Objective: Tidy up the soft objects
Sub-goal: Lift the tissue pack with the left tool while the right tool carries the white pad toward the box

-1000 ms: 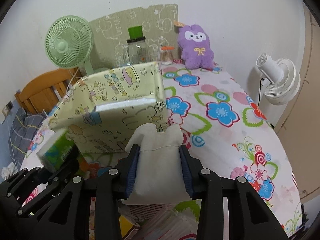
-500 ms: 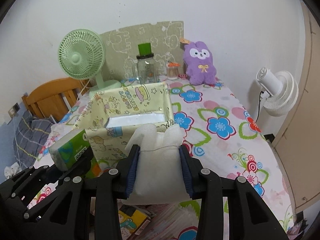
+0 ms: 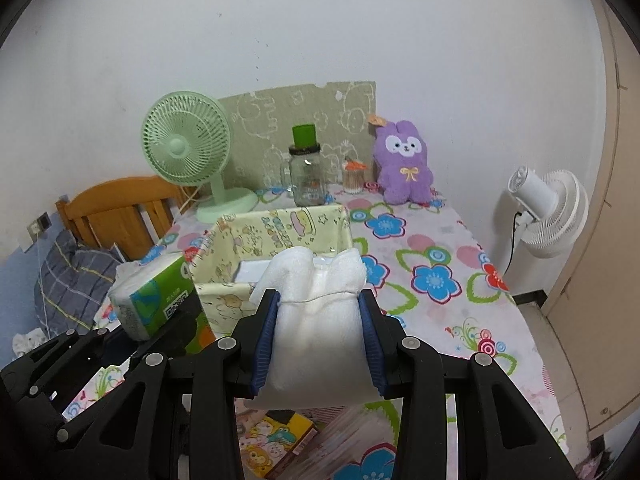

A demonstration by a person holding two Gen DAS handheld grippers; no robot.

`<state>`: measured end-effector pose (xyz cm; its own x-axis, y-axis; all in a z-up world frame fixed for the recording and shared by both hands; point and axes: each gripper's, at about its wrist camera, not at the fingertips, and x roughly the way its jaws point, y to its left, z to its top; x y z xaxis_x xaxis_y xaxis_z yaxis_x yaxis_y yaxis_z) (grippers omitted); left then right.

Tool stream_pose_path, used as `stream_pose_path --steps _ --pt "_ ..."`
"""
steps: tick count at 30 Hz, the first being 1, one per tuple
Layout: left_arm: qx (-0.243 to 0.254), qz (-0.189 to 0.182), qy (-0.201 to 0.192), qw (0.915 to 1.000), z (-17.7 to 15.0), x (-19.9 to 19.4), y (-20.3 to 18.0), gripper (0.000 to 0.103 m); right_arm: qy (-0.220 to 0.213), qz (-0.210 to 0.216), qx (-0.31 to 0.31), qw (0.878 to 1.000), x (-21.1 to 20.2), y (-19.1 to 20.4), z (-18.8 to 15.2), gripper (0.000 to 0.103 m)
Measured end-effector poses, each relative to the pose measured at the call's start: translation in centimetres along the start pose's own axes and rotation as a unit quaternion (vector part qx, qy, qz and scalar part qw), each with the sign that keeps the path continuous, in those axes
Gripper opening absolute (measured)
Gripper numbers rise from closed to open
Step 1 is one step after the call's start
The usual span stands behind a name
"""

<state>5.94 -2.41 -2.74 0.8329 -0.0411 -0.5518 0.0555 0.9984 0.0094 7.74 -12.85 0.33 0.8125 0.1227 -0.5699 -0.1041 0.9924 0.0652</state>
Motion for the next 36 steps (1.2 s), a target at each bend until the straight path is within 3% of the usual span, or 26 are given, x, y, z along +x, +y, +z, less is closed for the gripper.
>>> stream_pose_path --steps 16,36 --pt "0.002 0.01 -0.014 0.9998 1.2 -0.9 0.4 0.018 -0.015 0.006 -0.012 1.0 -1.1 1.2 1.1 0.043" --pt "0.006 0.014 -0.011 0.9998 3.4 2.3 1.0 0.018 -0.011 0.002 -0.01 1.0 2.4 1.2 3.4 0.043"
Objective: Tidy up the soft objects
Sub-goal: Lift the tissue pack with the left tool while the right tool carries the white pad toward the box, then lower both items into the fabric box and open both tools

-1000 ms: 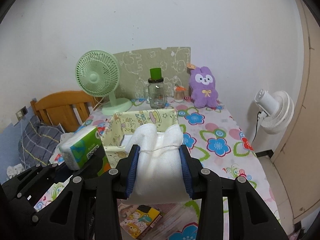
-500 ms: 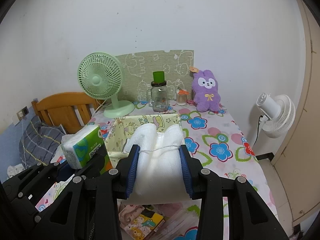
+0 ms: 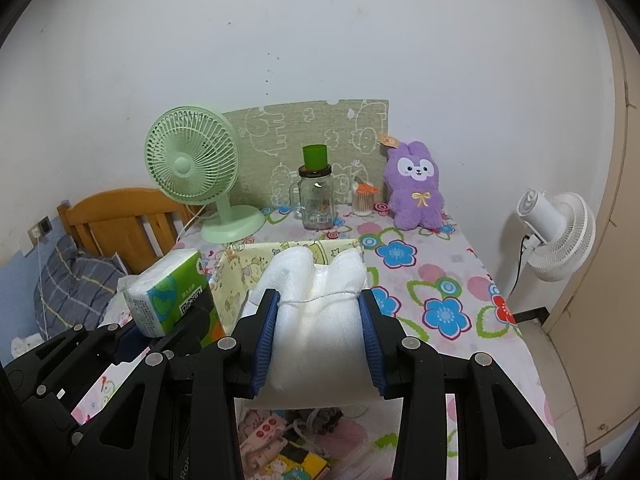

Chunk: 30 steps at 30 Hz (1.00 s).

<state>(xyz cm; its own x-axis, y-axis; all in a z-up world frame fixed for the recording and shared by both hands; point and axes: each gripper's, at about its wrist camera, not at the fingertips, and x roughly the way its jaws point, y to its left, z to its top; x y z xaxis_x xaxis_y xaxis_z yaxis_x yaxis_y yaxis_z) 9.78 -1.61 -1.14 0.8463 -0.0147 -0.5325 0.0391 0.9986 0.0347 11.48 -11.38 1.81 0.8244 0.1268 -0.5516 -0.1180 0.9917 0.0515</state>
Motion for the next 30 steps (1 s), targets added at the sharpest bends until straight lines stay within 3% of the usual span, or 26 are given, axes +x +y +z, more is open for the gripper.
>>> stream_pose_path --steps 30 --pt "-0.006 0.019 0.041 0.999 2.3 9.1 1.2 0.019 0.036 0.006 0.003 0.999 10.0 -0.2 2.4 0.043"
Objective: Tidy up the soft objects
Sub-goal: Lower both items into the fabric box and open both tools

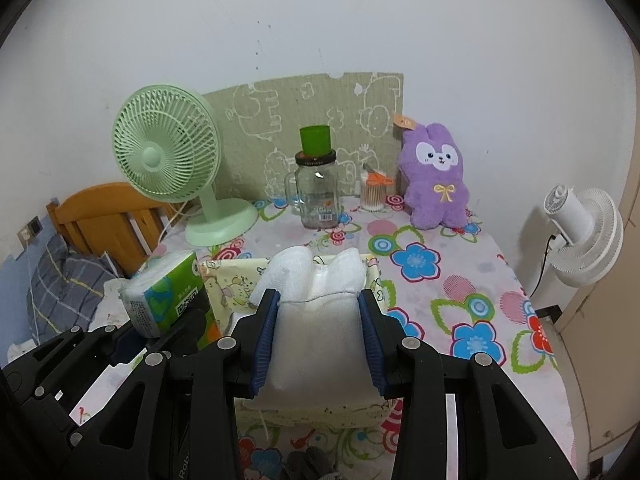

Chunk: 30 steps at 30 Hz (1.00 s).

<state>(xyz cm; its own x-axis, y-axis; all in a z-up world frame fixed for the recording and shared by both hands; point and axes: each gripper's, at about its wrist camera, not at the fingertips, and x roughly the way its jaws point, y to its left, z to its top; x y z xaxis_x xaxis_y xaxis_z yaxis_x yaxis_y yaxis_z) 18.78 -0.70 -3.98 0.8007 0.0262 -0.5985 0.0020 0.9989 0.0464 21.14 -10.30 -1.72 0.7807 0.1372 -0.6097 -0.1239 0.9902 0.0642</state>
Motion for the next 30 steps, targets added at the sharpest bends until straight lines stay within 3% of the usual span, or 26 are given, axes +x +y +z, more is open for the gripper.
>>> stream_pose_path --steps 16,27,30 --pt "0.004 -0.009 0.052 0.9986 -1.7 4.8 -0.1 0.02 0.051 -0.02 0.02 0.998 5.2 -0.7 -1.9 0.043" --pt "0.017 -0.024 0.062 0.9976 -2.7 5.5 0.0 0.036 0.071 -0.047 0.031 0.996 5.5 -0.7 -3.2 0.043" --pt "0.021 -0.027 0.063 0.9975 -2.7 5.4 0.1 0.049 0.068 -0.045 0.033 0.996 5.0 -0.5 -3.4 0.044"
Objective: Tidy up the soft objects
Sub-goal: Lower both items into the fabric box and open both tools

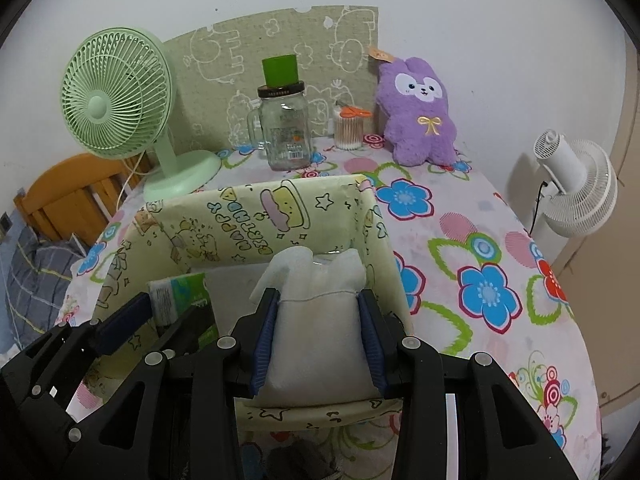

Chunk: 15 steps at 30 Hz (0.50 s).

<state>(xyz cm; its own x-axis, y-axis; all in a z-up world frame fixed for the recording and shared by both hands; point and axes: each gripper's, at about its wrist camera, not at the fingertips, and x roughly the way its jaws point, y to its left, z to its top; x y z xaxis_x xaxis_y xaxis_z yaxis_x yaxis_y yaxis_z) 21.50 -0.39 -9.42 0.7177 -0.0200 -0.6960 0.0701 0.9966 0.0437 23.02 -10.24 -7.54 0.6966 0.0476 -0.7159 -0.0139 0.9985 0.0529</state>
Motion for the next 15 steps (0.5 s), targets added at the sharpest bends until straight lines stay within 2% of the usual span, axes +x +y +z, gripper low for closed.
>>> stream_pose_path --steps 2,4,6,7,13,15 --pt "0.001 -0.003 -0.001 1.0 0.0 -0.1 0.1 0.07 -0.005 0.003 -0.003 1.0 -0.3 0.1 0.0 0.049" --pt "0.001 -0.012 -0.004 0.9999 0.0 -0.4 0.1 0.073 -0.009 0.003 -0.005 1.0 -0.5 0.2 0.0 0.061" --pt "0.004 -0.004 -0.006 1.0 0.0 -0.7 -0.1 0.078 -0.014 0.0 -0.009 1.0 -0.8 0.2 0.1 0.064" --pt "0.004 -0.005 -0.007 0.9999 0.0 -0.8 -0.1 0.083 -0.015 -0.001 -0.01 1.0 -0.9 0.2 0.1 0.071" --pt "0.002 -0.007 -0.018 0.9998 0.2 -2.0 -0.1 0.089 -0.03 0.004 -0.013 0.999 -2.2 0.1 0.3 0.089" --pt "0.001 -0.007 -0.021 0.9998 0.3 -2.5 -0.1 0.091 -0.034 0.007 -0.013 0.999 -2.6 0.0 0.3 0.091"
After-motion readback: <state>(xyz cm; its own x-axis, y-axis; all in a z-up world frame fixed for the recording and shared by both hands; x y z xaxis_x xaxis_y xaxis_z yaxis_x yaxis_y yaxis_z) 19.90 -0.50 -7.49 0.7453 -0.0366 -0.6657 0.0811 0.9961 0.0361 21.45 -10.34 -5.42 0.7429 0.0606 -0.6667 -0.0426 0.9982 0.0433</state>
